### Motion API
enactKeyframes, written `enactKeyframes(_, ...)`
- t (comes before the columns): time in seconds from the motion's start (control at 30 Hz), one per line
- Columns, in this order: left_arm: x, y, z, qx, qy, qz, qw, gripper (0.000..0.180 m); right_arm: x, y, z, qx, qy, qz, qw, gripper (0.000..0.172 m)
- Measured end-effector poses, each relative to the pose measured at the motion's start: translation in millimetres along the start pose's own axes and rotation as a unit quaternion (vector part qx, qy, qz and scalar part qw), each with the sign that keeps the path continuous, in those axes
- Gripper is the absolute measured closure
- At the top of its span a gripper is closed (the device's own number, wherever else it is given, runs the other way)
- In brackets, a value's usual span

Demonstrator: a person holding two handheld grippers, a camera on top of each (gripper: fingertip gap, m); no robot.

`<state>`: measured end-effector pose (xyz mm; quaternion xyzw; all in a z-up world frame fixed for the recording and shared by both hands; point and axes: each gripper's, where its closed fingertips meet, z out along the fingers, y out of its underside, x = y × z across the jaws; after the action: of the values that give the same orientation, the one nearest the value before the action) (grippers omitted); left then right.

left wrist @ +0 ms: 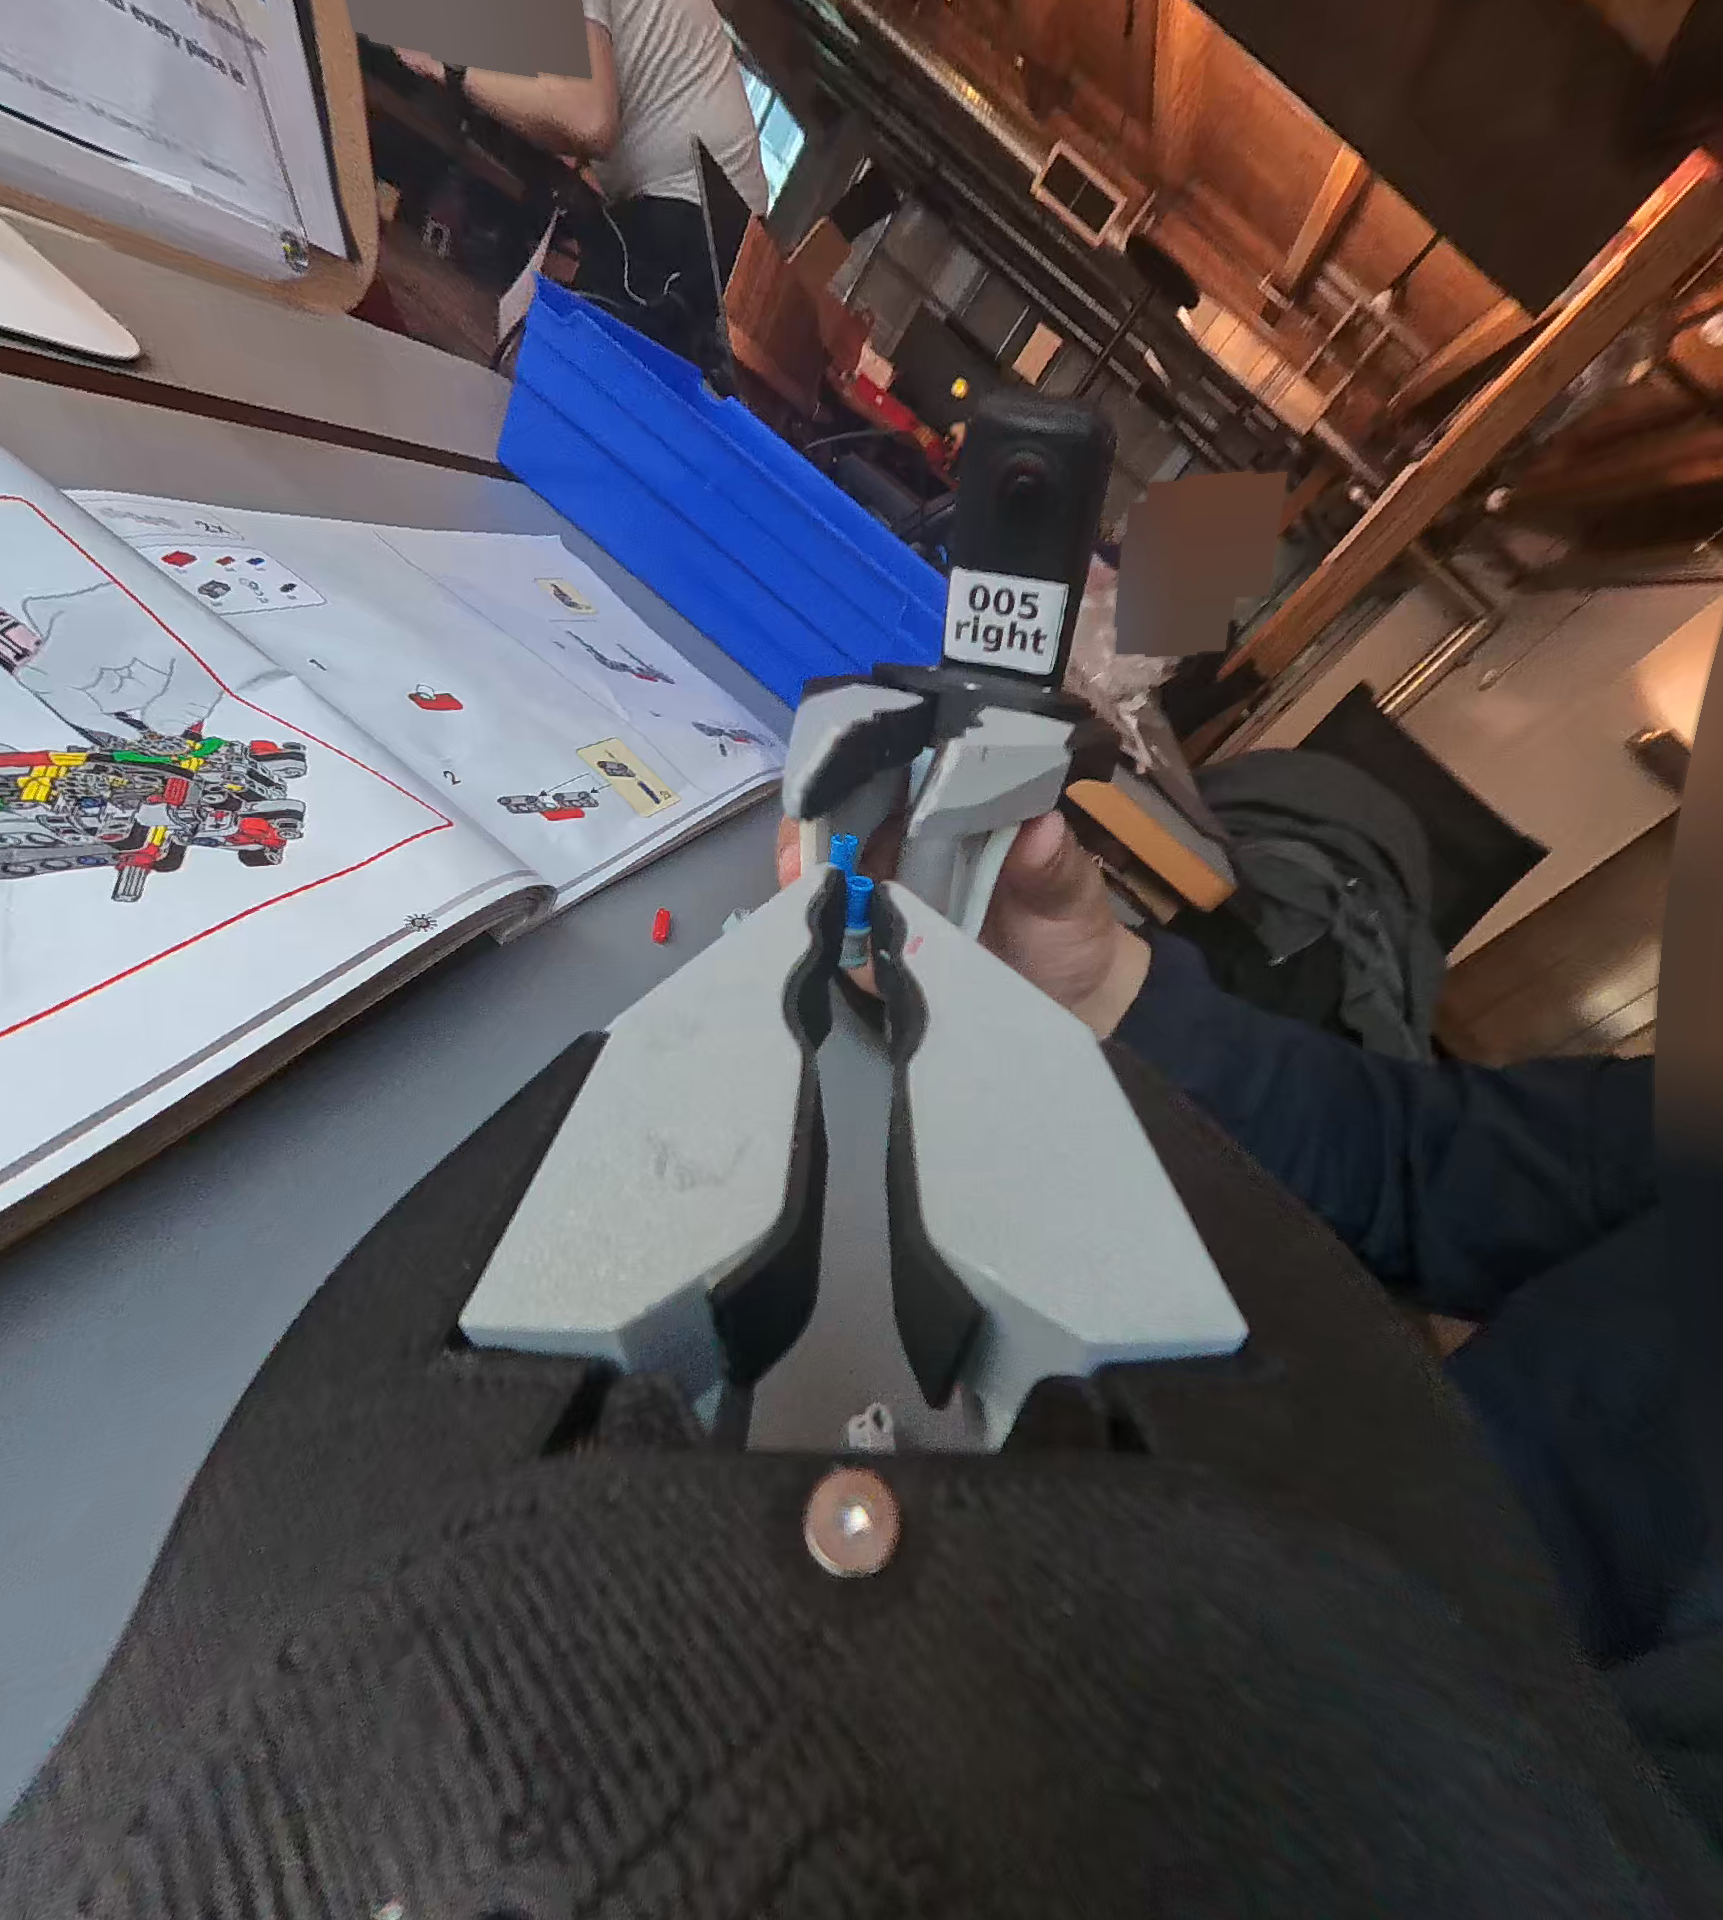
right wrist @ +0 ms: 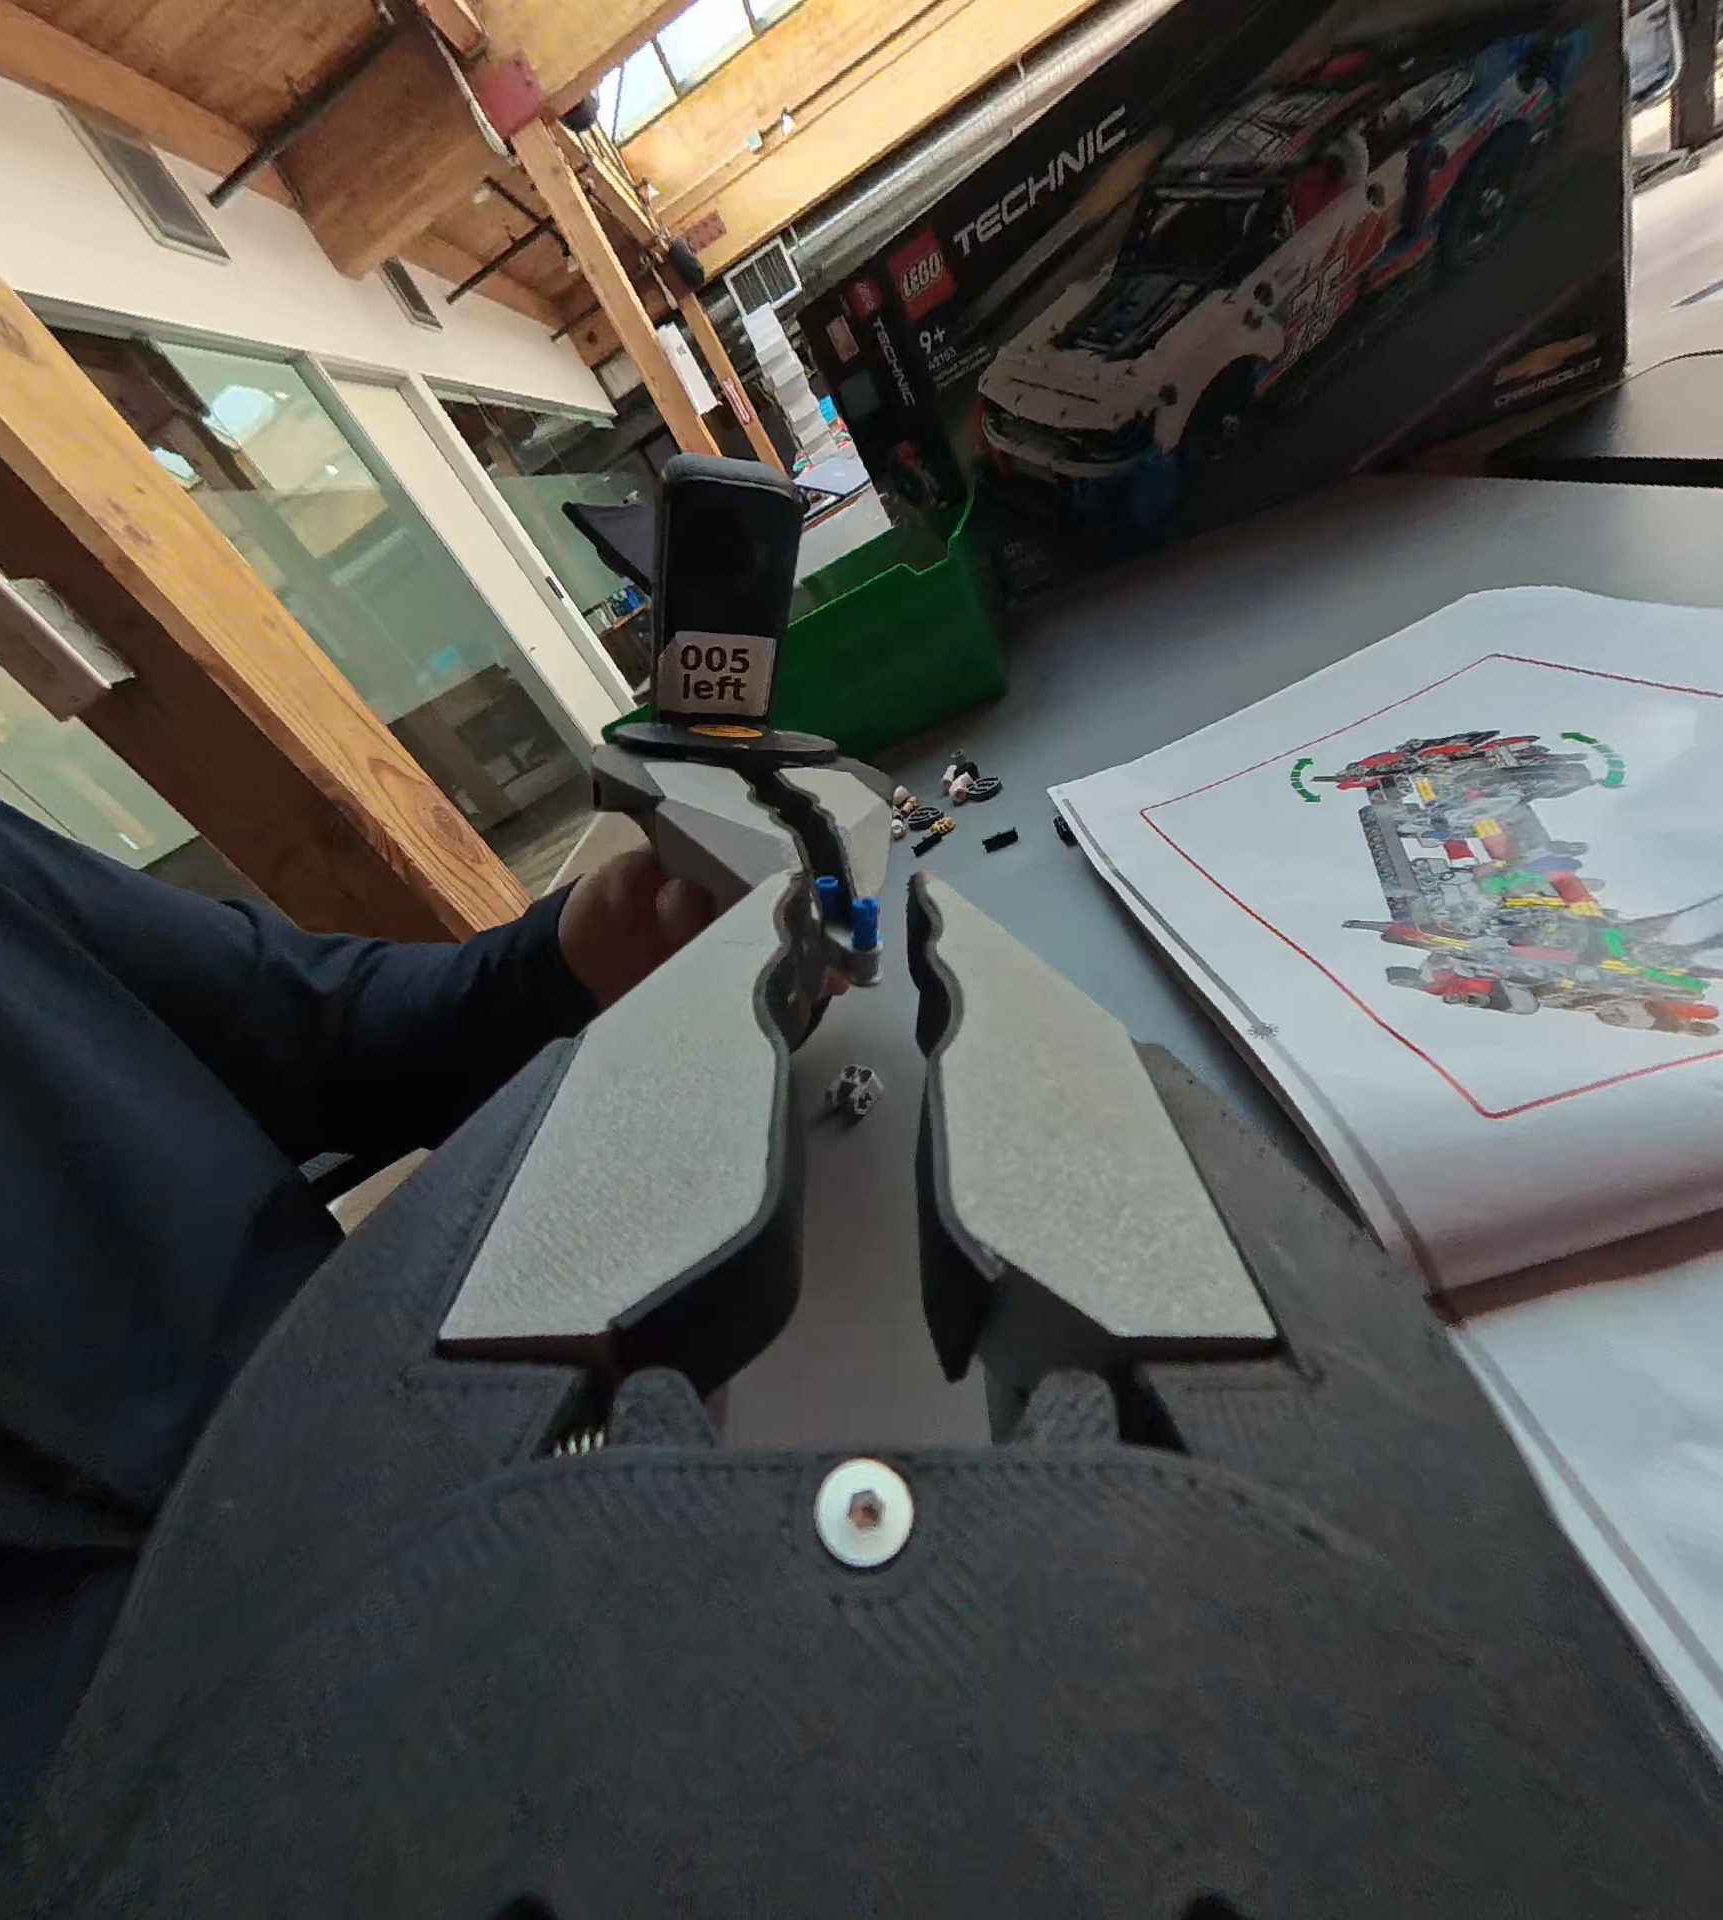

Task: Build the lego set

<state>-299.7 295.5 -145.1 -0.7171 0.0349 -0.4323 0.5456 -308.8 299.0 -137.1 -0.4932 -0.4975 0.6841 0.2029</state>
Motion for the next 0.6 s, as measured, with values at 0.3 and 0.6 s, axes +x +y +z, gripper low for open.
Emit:
enactKeyframes(0.3,-3,3,2,-0.004,-0.008,-0.004,1.0,0.178,4,12,10,-0.022,0.007,0.0,1.0,0.17)
enactKeyframes(0.6,-19,1,-3,-0.033,-0.119,0.122,0.985,0.177,17,11,18,0.023,0.05,0.059,0.997,0.171)
